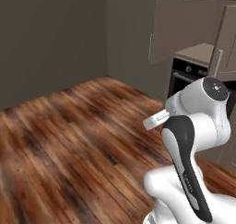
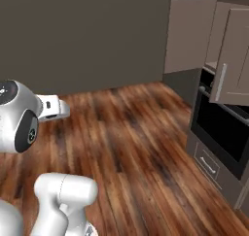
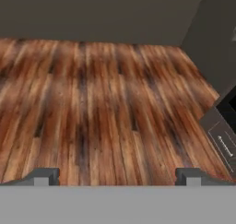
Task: Open the cabinet. Pick the spray and place it next to the sink. Then close the cabinet.
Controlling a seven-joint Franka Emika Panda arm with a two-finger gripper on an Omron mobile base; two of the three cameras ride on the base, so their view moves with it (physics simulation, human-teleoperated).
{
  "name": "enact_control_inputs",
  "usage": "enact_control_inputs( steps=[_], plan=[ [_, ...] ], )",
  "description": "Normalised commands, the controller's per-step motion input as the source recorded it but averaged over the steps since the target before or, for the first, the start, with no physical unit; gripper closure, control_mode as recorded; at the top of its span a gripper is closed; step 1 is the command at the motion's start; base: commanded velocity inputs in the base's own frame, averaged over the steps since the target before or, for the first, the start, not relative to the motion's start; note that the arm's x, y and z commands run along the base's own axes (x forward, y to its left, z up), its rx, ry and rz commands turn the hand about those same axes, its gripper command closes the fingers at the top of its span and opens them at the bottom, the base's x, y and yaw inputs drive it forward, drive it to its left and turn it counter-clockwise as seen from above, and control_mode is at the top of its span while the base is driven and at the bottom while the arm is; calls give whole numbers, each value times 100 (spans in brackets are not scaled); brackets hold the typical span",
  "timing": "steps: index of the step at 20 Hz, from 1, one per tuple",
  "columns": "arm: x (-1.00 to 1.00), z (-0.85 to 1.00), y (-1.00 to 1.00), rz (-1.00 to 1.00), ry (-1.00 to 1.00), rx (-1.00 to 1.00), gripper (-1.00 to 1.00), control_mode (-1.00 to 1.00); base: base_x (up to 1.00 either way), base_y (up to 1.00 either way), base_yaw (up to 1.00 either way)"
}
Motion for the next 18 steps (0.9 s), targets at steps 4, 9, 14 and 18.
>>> enact_control_inputs(
  steps=[4, 9, 14, 18],
  plan=[
    [0, 0, 0, 0, 0, 0, -100, 100, 69, 0, -46],
    [0, 0, 0, 0, 0, 0, -100, 100, 100, 21, -11],
    [0, 0, 0, 0, 0, 0, -100, 100, 100, 13, -19],
    [0, 0, 0, 0, 0, 0, -100, 100, 82, -1, -38]
  ],
)
